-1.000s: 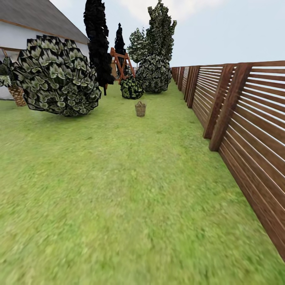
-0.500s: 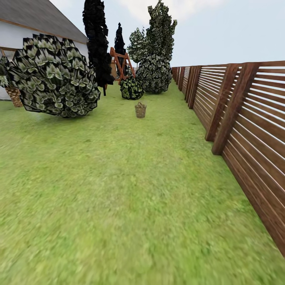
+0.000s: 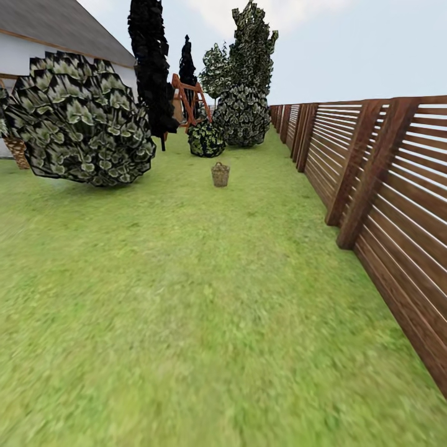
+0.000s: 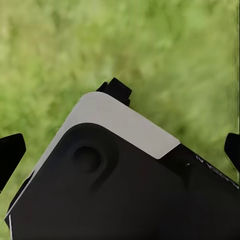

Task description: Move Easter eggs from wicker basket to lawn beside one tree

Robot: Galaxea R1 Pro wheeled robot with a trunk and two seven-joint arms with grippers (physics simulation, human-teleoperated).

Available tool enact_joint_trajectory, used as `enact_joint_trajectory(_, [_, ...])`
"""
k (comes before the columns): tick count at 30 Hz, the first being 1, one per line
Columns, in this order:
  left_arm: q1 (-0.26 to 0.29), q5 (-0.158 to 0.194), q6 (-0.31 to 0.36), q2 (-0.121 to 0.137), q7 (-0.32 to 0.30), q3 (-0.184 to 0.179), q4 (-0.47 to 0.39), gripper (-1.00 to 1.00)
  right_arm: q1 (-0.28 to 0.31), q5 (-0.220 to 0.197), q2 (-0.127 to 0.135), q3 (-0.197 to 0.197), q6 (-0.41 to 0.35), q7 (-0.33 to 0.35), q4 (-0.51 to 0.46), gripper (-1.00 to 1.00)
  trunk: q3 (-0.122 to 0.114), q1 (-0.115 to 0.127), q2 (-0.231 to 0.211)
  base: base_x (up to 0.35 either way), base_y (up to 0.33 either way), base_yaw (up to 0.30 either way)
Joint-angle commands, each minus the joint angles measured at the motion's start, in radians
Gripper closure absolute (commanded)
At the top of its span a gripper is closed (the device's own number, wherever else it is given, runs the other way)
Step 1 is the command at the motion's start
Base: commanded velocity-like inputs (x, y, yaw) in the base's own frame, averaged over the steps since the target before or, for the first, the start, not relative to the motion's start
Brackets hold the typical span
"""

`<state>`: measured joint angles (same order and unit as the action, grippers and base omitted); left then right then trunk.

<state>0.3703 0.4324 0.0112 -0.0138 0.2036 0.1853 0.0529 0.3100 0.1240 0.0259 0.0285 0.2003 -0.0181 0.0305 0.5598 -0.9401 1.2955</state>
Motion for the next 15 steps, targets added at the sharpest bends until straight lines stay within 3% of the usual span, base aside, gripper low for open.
enact_joint_trajectory(1, [0.001,-0.006,0.001,0.000,0.004,0.008,0.001,-1.00,0.001,0.007,0.000,0.002,0.005,-0.002,0.003,-1.00,0.001,-0.001,0.000,0.317,0.000,0.000])
enact_joint_trajectory(15, [0.001,-0.006,0.001,0.000,0.004,0.008,0.001,-1.00,0.001,0.013,-0.001,0.002,0.004,-0.002,0.003,-1.00,0.001,-0.001,0.000,0.317,0.000,0.000])
